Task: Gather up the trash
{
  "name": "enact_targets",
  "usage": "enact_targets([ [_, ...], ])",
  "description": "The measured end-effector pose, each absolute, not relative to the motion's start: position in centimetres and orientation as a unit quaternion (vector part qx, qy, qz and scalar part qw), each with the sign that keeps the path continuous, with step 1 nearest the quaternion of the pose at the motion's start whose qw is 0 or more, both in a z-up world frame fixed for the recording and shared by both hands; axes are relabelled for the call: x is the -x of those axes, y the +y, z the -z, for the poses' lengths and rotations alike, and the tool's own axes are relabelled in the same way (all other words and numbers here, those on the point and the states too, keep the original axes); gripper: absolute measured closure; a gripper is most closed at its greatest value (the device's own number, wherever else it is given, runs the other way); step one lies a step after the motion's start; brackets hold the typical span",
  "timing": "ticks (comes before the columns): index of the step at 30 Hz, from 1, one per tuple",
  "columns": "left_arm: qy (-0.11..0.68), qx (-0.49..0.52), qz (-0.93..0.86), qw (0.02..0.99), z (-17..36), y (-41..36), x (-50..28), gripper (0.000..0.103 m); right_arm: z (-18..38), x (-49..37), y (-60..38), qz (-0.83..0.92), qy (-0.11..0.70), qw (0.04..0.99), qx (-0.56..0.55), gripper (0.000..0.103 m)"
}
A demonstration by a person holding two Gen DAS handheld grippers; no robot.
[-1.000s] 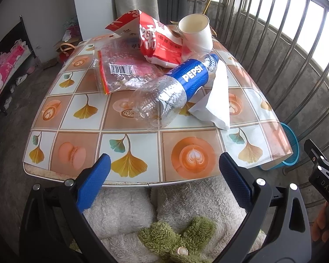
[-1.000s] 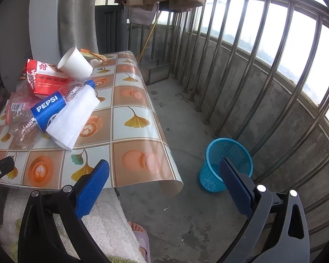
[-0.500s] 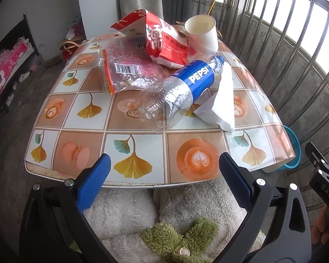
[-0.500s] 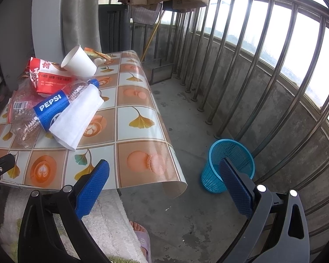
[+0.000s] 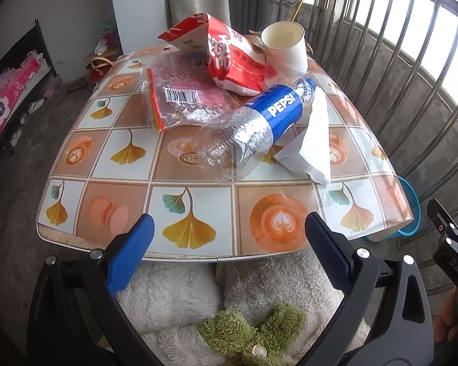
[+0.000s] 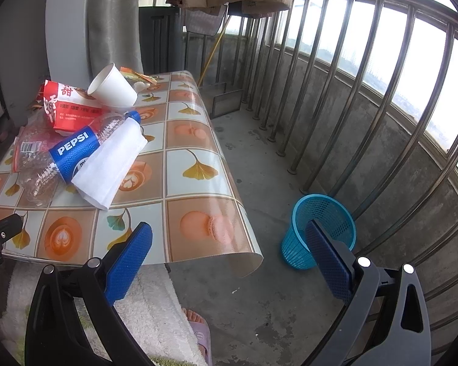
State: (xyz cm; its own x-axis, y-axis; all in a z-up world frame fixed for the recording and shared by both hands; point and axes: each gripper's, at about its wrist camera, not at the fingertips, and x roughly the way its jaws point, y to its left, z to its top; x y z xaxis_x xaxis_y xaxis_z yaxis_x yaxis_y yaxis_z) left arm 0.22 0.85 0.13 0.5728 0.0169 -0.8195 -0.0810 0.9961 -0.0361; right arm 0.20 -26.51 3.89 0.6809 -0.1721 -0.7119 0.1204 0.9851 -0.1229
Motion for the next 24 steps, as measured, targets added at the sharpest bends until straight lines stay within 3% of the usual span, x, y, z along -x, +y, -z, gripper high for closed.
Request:
enact_targets([
  [24, 0.465, 0.033, -0.031, 0.884, 0.33, 1.27, -0.24, 0.008, -3.79, -0.12, -26.18, 0.076, 0.396, 0.915, 0.029, 0.006],
])
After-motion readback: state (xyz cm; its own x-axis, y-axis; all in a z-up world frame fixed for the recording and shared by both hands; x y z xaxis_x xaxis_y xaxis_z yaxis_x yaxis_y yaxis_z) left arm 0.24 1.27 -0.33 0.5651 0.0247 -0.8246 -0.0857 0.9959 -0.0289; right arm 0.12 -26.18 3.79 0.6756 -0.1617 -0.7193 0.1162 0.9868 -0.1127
